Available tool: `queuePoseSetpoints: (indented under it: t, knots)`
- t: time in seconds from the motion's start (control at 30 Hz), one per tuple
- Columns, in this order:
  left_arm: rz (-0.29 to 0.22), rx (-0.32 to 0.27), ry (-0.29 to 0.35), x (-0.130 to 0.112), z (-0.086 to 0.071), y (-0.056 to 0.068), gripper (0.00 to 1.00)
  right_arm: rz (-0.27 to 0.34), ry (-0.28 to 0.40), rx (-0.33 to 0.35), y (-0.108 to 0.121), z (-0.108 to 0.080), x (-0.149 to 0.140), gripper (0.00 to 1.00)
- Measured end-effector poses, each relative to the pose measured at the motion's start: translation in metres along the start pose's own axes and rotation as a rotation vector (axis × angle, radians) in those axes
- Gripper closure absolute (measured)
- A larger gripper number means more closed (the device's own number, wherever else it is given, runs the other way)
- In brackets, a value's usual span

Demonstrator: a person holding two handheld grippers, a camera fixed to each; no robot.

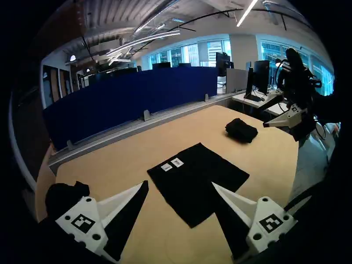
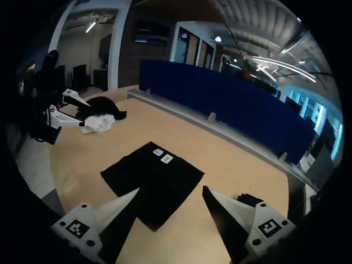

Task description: Fold towel

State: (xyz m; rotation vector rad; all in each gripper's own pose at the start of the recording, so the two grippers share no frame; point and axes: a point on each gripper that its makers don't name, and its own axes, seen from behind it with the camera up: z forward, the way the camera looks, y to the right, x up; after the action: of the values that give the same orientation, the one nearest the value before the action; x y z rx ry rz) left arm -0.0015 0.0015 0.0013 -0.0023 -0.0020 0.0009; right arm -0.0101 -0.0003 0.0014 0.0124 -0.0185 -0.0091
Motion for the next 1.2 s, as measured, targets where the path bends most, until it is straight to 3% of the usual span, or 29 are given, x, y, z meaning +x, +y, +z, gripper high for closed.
queuePoseSetpoints:
  t: [0.27,0.6,0.9,1.2]
  knots:
    - [0.012,-0.037,-0.036,-0.031,0.018,0.018,0.04,-0.003,-0.027,0.022,-0.010,0.020,-0.028,0.00]
    - [0.015,-0.097,-0.129,-0.098,0.053,0.040,0.04,-0.003,-0.089,0.033,-0.024,0.056,-0.087,0.00]
    - [-0.002,-0.136,-0.221,-0.154,0.084,0.052,0.04,-0.014,-0.176,0.080,-0.044,0.083,-0.144,0.00]
    - [-0.018,-0.166,-0.301,-0.191,0.103,0.059,0.04,0.015,-0.242,0.113,-0.056,0.097,-0.180,0.00]
